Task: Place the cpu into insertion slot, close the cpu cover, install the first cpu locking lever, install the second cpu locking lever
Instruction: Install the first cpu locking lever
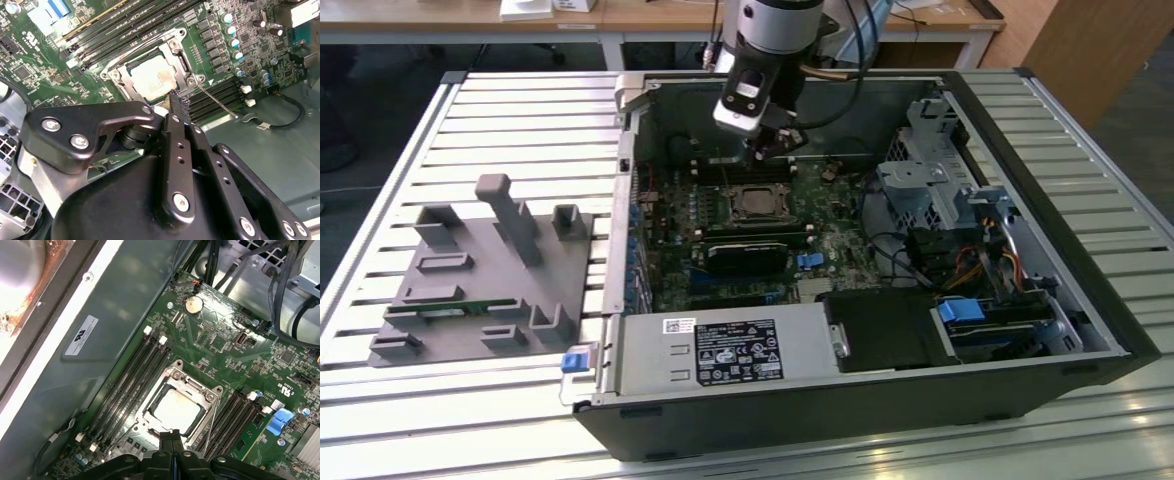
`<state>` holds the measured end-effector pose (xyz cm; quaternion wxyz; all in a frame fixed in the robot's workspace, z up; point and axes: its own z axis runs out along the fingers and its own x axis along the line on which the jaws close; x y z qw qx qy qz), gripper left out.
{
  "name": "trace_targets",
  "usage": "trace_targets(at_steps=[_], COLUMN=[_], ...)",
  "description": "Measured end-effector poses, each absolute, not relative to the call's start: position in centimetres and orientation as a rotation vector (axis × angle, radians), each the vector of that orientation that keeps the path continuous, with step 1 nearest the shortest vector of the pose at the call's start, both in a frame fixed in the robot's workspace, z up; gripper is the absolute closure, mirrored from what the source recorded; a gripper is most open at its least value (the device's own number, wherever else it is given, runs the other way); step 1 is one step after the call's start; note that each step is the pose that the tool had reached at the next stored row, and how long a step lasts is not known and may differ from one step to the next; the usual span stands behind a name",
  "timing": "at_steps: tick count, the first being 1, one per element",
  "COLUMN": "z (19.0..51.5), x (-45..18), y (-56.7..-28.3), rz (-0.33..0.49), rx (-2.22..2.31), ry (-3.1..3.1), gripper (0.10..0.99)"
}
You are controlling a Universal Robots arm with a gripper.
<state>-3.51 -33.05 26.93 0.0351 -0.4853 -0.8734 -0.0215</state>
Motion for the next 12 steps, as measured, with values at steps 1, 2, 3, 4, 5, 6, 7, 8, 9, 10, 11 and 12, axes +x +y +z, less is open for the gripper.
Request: trace_targets(at_steps=[1, 2, 3, 4, 5, 6, 7, 8, 9, 10, 11, 12], z=[26.93, 26.94, 26.93, 26.93, 26.93, 26.93, 26.94, 26.93, 26.94, 26.93, 26.93, 26.93], x=[-3.50, -3.51, -3.51, -3.51, -3.51, -3.50, -3.51, -3.51, -3.50, -3.50, -3.51, -3.50], y=[-33.05, -33.05, -33.05, -33.05, -33.05, -33.05, -33.05, -33.05, -33.05, -33.05, -33.05, -33.05], rz=[-0.066, -0.066, -0.066, -0.065, -0.065, -0.065, -0.065, -0.065, -0.064, -0.064, -0.064, -0.064], rx=[-1.487, -1.484, -1.480, -1.477, -1.473, -1.469, -1.465, -1.461, -1.456, -1.452, -1.448, -1.444], ry=[-2.686, -2.688, -2.690, -2.692, -2.694, -2.696, -2.698, -2.700, -2.703, -2.705, -2.707, -2.709], gripper=[0.980, 0.980, 0.980, 0.980, 0.980, 0.980, 0.980, 0.980, 0.980, 0.980, 0.980, 0.980])
